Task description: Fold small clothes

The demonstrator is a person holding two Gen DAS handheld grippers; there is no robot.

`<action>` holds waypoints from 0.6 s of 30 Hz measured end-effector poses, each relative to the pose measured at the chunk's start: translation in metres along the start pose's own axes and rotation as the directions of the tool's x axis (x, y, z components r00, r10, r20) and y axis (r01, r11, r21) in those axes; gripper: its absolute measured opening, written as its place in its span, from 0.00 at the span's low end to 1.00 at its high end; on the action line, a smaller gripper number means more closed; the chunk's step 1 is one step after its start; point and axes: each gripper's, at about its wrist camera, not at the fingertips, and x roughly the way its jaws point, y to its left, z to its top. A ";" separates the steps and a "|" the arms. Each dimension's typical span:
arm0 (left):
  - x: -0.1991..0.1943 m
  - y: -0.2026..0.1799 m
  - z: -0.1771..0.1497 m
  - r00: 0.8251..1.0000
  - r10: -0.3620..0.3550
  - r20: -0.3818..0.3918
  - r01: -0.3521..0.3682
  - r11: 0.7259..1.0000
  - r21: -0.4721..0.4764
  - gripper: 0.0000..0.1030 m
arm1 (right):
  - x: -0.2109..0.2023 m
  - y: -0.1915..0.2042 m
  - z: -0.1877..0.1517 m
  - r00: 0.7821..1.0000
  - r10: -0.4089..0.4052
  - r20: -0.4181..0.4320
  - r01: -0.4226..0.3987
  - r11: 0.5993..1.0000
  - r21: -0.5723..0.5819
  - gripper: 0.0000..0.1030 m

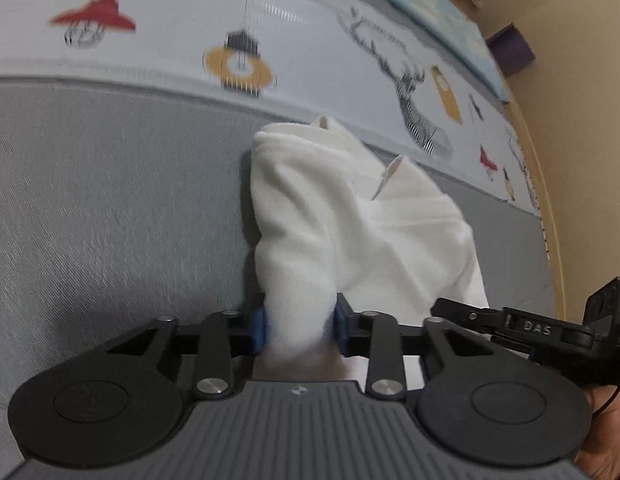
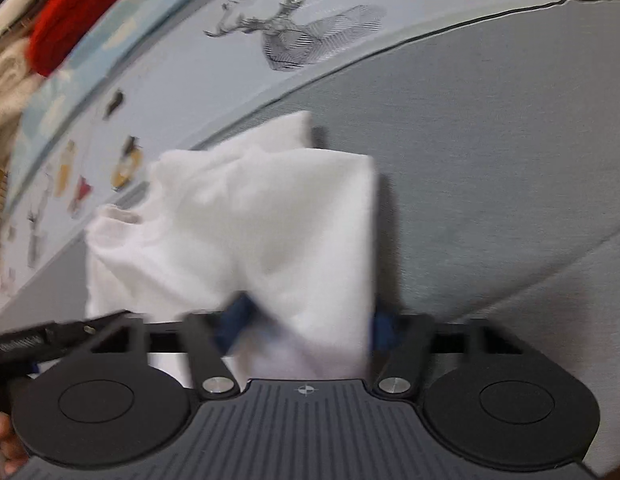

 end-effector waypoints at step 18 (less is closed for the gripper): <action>-0.096 0.092 0.016 0.965 0.127 0.232 -0.084 0.979 -0.186 0.54 | -0.003 0.107 -0.005 0.957 0.098 0.273 -0.064 0.989 -0.131 0.66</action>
